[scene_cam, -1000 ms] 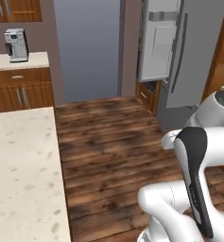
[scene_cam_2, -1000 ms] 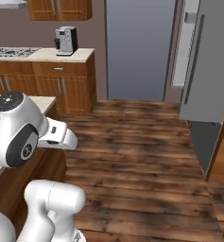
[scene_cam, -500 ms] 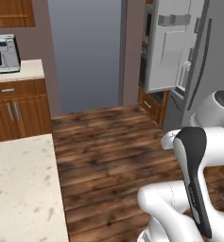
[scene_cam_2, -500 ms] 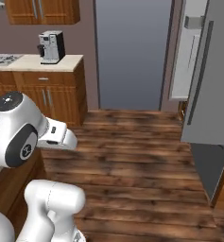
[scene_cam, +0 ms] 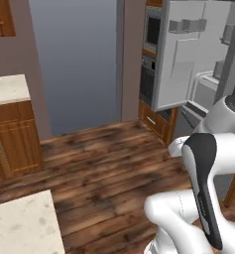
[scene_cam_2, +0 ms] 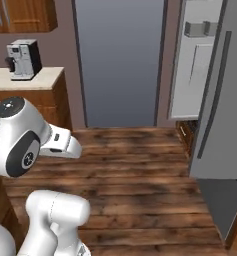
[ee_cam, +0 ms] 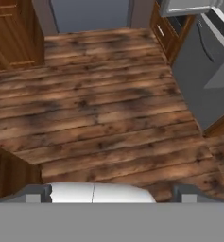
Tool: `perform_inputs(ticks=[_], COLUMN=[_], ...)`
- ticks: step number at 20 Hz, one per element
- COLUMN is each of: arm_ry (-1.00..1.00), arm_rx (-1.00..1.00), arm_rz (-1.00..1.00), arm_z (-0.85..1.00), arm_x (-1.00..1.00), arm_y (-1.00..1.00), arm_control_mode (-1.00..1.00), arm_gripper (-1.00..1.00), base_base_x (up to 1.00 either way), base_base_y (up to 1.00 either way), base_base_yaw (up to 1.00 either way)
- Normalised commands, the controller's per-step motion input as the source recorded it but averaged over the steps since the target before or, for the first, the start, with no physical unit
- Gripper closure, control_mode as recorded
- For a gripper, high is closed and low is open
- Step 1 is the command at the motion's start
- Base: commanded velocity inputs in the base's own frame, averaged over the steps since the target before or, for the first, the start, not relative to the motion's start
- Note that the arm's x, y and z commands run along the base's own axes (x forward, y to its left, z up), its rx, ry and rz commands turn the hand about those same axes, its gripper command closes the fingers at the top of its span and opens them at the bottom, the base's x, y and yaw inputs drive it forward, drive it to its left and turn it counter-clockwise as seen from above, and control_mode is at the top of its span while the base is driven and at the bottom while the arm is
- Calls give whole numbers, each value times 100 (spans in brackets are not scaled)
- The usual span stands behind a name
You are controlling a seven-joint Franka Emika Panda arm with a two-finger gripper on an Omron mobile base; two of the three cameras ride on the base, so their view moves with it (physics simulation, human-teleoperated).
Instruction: Pick up the banana and kiwi from the fridge and place one fruit on each plate on the dining counter.
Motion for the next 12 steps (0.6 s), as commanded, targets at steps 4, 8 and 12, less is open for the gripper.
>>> perform_inputs(ticks=[4,8,12], arm_ry=[0,0,0], arm_rx=[0,0,0], arm_rz=[0,0,0], arm_z=[0,0,0], arm_x=[0,0,0], arm_y=[0,0,0], arm_control_mode=[100,100,100], arm_gripper=[-100,-100,-100], base_base_x=[100,100,92], base_base_y=[0,0,0], base_base_yaw=[-36,-36,-43])
